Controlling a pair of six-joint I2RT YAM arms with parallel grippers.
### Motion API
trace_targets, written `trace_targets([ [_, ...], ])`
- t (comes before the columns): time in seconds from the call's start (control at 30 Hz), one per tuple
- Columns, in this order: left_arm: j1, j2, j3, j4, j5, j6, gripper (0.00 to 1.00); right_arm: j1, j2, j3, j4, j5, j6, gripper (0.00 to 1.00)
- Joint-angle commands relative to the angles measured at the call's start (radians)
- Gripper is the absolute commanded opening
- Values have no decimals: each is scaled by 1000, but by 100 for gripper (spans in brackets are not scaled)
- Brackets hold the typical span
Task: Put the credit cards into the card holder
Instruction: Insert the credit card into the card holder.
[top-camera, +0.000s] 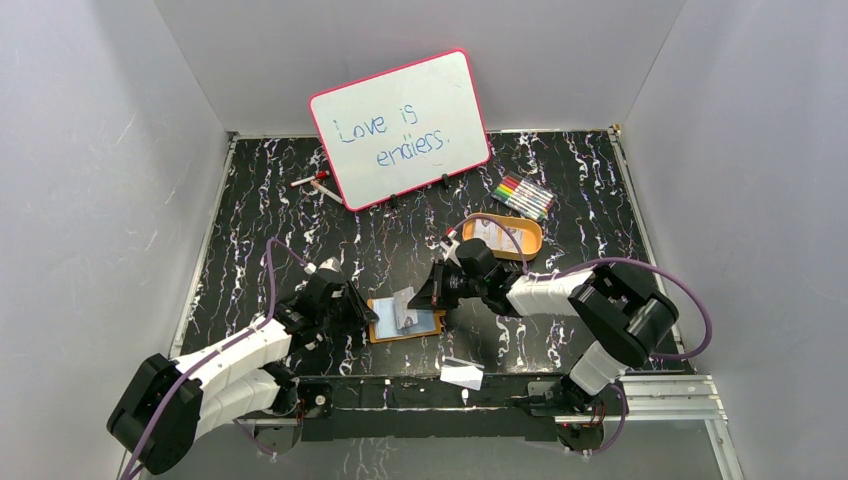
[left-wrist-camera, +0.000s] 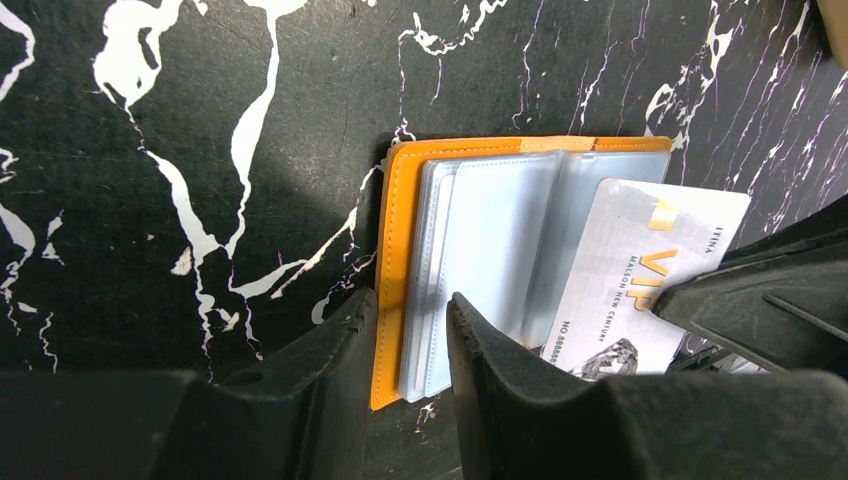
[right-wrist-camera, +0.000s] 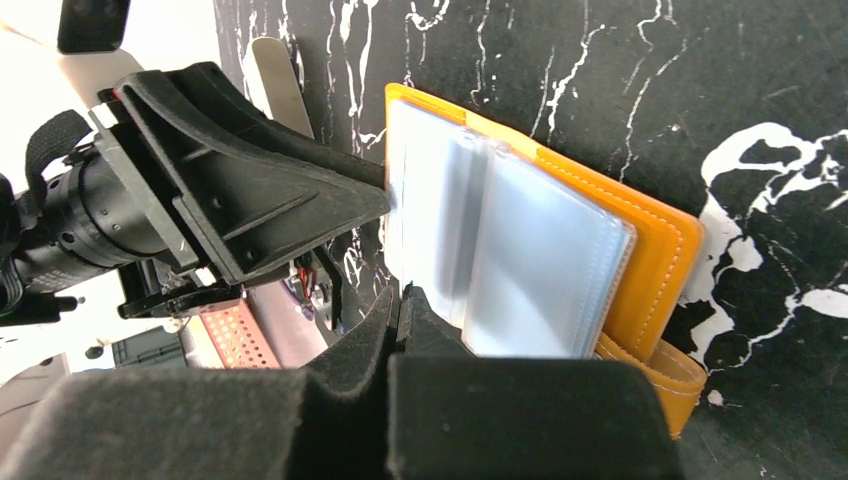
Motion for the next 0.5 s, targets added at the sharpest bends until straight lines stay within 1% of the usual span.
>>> trace_targets([
  [0.0, 3, -22, -7, -24, -9, -4, 30, -2, 11, -6, -7, 32, -4, 0],
  [0.13, 3, -32, -6, -29, -14, -4, 30, -1, 11, -22, 7, 60, 11, 0],
  [0.47, 3, -26, -6, -25, -10, -5, 30, -2, 49, -17, 30, 44, 9, 0],
])
